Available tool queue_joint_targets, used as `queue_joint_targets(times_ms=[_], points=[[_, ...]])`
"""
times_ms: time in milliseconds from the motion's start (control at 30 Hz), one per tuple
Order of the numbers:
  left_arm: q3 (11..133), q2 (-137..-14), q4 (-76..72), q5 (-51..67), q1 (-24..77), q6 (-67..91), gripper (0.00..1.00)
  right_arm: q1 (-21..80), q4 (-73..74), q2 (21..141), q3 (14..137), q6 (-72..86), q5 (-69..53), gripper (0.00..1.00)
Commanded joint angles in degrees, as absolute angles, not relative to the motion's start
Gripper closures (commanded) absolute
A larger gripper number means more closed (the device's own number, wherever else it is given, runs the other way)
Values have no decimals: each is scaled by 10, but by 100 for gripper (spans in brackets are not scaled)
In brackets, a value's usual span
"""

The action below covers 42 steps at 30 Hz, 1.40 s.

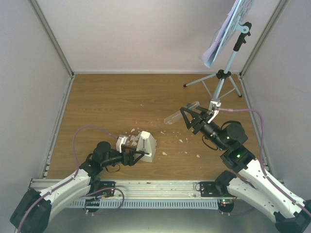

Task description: Pack up the instrument practice props

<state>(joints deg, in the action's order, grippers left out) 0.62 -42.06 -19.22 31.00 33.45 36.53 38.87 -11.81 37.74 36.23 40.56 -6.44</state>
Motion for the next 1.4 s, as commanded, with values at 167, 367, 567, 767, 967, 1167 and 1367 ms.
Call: queue_joint_targets(times_ms=[167, 367, 567, 767, 967, 1167, 1367], points=[[40, -513, -298, 293, 420, 352, 6, 391, -139, 374, 352, 395, -59, 43], [61, -584, -360, 266, 471, 361, 6, 391, -114, 364, 357, 378, -47, 42], [80, -643, -414, 239, 493, 369, 7, 391, -76, 357, 363, 352, -31, 42], [94, -669, -437, 231, 497, 372, 7, 391, -30, 359, 373, 293, -19, 42], [116, -593, -273, 175, 489, 367, 4, 391, 22, 387, 392, 212, -43, 43], [155, -454, -87, 178, 441, 358, 1, 394, 40, 388, 366, 176, -60, 43], [275, -468, 51, 285, 337, 269, 1, 467, 43, 377, 322, 158, -5, 44]])
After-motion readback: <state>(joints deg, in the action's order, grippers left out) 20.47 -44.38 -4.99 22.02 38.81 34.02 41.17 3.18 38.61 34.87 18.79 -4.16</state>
